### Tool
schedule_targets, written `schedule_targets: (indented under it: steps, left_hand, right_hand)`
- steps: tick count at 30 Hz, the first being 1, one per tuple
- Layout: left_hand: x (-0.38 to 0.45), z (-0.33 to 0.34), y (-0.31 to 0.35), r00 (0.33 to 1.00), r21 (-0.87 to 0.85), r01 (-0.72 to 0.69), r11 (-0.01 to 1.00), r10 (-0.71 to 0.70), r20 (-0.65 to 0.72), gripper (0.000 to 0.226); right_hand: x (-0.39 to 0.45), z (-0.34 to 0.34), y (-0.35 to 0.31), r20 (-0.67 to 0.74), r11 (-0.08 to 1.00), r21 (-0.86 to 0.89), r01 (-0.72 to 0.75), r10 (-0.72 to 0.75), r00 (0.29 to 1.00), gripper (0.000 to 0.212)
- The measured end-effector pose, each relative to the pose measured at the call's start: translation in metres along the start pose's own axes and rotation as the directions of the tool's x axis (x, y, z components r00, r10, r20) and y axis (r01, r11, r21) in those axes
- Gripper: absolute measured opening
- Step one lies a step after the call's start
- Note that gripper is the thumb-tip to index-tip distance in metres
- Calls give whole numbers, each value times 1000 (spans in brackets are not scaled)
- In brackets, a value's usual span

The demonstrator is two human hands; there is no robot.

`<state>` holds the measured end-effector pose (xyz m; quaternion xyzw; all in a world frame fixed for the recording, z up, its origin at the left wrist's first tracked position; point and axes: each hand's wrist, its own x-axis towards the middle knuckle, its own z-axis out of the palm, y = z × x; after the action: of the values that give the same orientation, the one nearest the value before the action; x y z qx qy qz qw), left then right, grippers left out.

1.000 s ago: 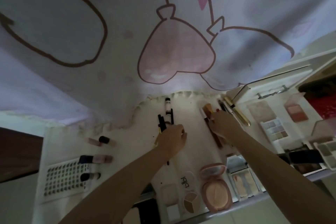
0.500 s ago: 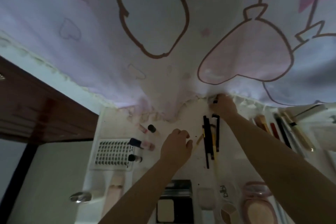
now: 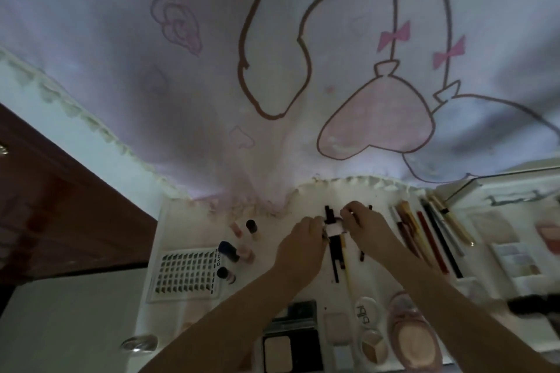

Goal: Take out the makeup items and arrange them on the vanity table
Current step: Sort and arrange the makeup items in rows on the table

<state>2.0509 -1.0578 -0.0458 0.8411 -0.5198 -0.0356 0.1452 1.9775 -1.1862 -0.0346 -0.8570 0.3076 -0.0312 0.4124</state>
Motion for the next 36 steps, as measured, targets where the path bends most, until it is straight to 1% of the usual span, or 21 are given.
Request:
schedule_targets:
  steps: [2, 5, 9, 11, 13, 16, 18, 20, 22, 23, 24, 25, 26, 27, 28, 29, 30, 31, 33, 35, 36]
  left_hand:
    - [-3, -4, 8, 989, 22, -142, 990, 143, -43, 39]
    - [-9, -20, 12, 969, 10, -223, 975, 221, 109, 28]
    - [-27, -42, 10, 916, -8, -281, 960, 271, 296, 34]
    - [-38, -58, 7, 893, 20, -350, 936, 328, 307, 35]
    - [-45, -73, 4, 865, -1, -421, 907, 401, 302, 34]
    - [-47, -96, 2, 785, -224, -435, 872, 490, 379, 26]
    - [-46, -111, 3, 701, -446, -327, 833, 530, 476, 18]
    - [-44, -117, 1, 579, -647, -42, 762, 546, 606, 25]
    - [-44, -121, -3, 395, -700, 354, 621, 579, 713, 29]
    - [-43, -121, -5, 330, -687, 478, 548, 612, 718, 32]
    - [-42, -120, -7, 296, -672, 543, 503, 634, 714, 32]
    - [-40, -117, -9, 298, -665, 550, 505, 625, 721, 31]
    - [-37, -114, -9, 363, -675, 467, 571, 572, 735, 30]
    - [-34, -111, -9, 491, -661, 275, 698, 489, 721, 30]
    - [-31, -108, -9, 637, -548, 0, 837, 422, 645, 28]
    - [-29, -104, -8, 726, -309, -286, 907, 415, 548, 25]
    - [-29, -95, -10, 797, -20, -466, 885, 429, 424, 26]
    - [-32, -89, -11, 823, 244, -553, 797, 477, 309, 31]
    - [-41, -86, -14, 832, 479, -540, 692, 524, 182, 41]
    - [-38, -78, -19, 823, 443, -541, 715, 559, 104, 45]
    - [-37, -80, -22, 808, 391, -577, 718, 572, 143, 41]
  right_hand:
    - [-19, 2, -7, -72, 1000, 24, -16, 18, 997, 21]
    - [-34, 1, -12, -123, 990, 91, -109, 120, 985, 35]
    - [-65, 4, -32, -154, 973, 189, -128, 159, 975, 24]
    - [-85, 12, -45, -235, 959, 275, -73, 141, 962, 25]
    - [-101, 16, -57, -367, 954, 295, 51, 64, 928, 27]
    - [-118, 17, -69, -502, 944, 220, 248, -108, 858, 17]
    - [-125, 15, -74, -538, 932, 140, 335, -213, 816, 31]
    - [-130, 12, -80, -536, 912, 77, 403, -303, 788, 37]
    - [-133, 10, -86, -508, 889, 33, 456, -378, 774, 32]
    - [-133, 10, -87, -493, 872, 31, 489, -413, 766, 30]
    - [-131, 11, -87, -498, 863, 45, 503, -417, 760, 29]
    - [-127, 11, -85, -506, 879, 113, 464, -351, 788, 27]
    - [-122, 11, -83, -496, 907, 216, 361, -216, 841, 25]
    - [-114, 11, -81, -414, 922, 333, 195, -43, 909, 26]
    - [-108, 10, -82, -264, 905, 425, -25, 151, 953, 31]
    - [-101, 10, -82, -105, 846, 476, -239, 325, 940, 34]
    - [-95, 10, -82, 19, 763, 509, -399, 453, 891, 36]
    - [-90, 12, -83, 93, 680, 544, -492, 534, 840, 36]
    - [-79, 16, -86, 168, 580, 578, -574, 604, 779, 37]
    - [-71, 19, -89, 151, 611, 517, -599, 624, 767, 38]
    - [-68, 21, -90, 82, 678, 480, -557, 597, 798, 35]
